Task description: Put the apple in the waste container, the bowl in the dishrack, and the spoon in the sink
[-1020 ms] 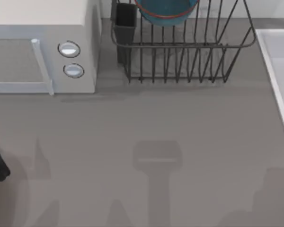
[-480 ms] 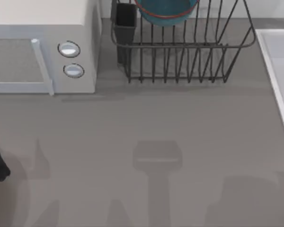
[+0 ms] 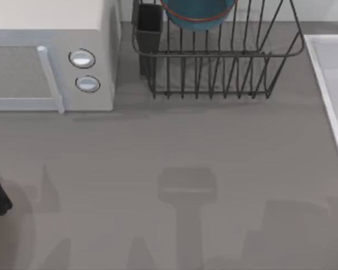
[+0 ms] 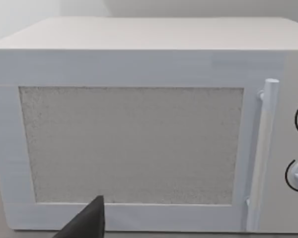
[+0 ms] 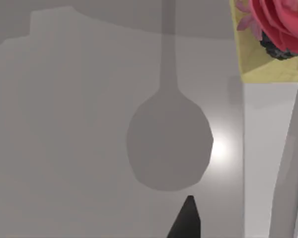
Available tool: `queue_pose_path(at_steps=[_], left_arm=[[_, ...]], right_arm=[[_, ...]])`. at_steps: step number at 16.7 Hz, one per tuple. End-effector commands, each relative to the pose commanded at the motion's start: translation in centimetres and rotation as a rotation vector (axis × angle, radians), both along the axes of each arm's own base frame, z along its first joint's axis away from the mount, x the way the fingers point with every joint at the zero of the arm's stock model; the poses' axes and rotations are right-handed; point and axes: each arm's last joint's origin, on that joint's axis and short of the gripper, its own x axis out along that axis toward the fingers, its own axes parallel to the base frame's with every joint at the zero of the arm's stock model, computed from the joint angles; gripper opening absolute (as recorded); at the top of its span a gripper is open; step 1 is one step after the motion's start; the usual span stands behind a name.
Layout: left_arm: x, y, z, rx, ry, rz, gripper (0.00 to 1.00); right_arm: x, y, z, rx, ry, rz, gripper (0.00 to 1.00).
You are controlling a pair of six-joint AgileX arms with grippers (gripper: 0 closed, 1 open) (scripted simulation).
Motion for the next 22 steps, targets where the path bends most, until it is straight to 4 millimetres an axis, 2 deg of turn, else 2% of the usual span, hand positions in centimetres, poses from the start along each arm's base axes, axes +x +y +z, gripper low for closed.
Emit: queue_pose_path(at_steps=[2,4,9,12,14,18,22], left_arm=[[0.0,0.0,0.0,0.000,0.000,0.000,1.00],[0.0,0.0,0.0,0.000,0.000,0.000,1.00],[0.0,0.0,0.0,0.000,0.000,0.000,1.00],[0.0,0.0,0.0,0.000,0.000,0.000,1.00],[0.0,0.0,0.0,0.000,0.000,0.000,1.00],[0.0,0.0,0.0,0.000,0.000,0.000,1.00],[0.0,0.0,0.0,0.000,0.000,0.000,1.00]], right_arm=[[2.0,-0.3,0.4,0.006,0.022,0.011,0.00],[4.9,-0.7,1.0,0.012,0.043,0.024,0.00],[14.4,-1.5,2.3,0.007,0.035,0.040,0.00],[19.5,-1.3,2.1,0.002,0.010,0.037,0.00],[22.2,-0.9,1.4,-0.002,-0.008,0.030,0.00],[25.4,0.2,-0.6,-0.004,-0.027,0.008,0.00],[26.5,0.8,-1.7,-0.006,-0.036,-0.008,0.00]])
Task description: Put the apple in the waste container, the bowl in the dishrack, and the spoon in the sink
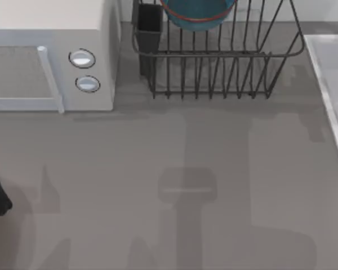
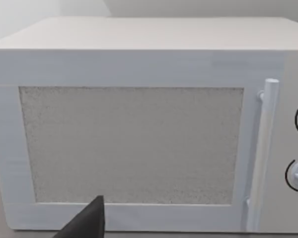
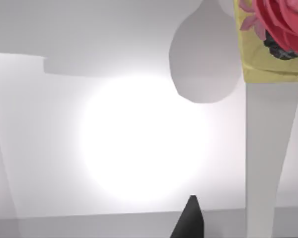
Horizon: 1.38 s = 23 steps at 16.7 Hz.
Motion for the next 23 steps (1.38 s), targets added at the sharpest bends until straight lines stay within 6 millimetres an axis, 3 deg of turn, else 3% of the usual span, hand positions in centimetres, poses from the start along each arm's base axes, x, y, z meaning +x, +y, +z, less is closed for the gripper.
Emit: queue_pose_path(at_steps=[8,14,20,23], left_arm=[[0.0,0.0,0.0,0.000,0.000,0.000,1.00],[0.0,0.0,0.0,0.000,0.000,0.000,1.00],[0.0,0.0,0.0,0.000,0.000,0.000,1.00],[0.0,0.0,0.0,0.000,0.000,0.000,1.00]], right_arm=[[0.1,-0.3,-0.3,-0.002,-0.011,-0.008,0.00],[0.1,-0.1,-4.1,0.001,0.007,-0.003,0.00],[0.0,-0.1,-4.5,0.000,0.000,0.000,0.00],[0.0,-0.1,-4.5,0.000,0.000,0.000,0.23]])
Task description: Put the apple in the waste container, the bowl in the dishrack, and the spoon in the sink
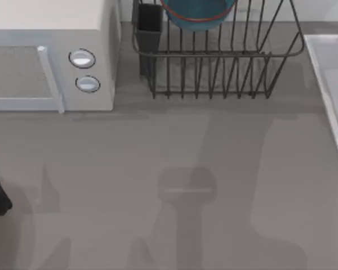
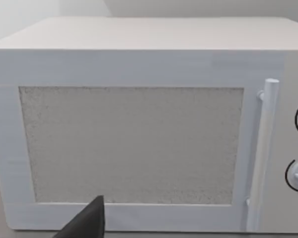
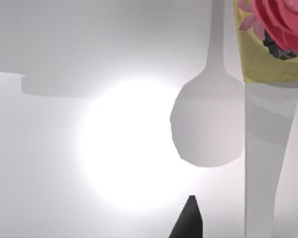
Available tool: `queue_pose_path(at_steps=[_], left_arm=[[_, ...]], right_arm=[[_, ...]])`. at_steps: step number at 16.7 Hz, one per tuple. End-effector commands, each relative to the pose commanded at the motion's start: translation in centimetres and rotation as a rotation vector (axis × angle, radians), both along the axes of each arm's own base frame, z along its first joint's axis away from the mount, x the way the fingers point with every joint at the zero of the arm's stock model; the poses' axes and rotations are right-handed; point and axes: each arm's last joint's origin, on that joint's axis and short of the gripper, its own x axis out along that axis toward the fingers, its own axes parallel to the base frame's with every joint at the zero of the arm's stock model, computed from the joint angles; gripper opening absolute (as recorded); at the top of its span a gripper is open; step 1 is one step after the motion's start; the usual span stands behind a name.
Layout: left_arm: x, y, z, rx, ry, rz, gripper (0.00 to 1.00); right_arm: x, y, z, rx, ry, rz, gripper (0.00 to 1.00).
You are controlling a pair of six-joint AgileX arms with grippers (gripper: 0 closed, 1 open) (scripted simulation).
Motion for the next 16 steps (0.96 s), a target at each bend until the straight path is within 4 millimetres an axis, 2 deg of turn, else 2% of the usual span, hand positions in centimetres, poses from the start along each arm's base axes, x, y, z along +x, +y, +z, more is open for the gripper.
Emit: queue_pose_path(at_steps=[10,16], left_arm=[[0.00,0.00,0.00,0.000,0.000,0.000,1.00],[0.00,0.00,0.00,0.000,0.000,0.000,1.00]], right_arm=[[0.00,0.00,0.00,0.000,0.000,0.000,0.98],[0.00,0.00,0.00,0.000,0.000,0.000,1.00]])
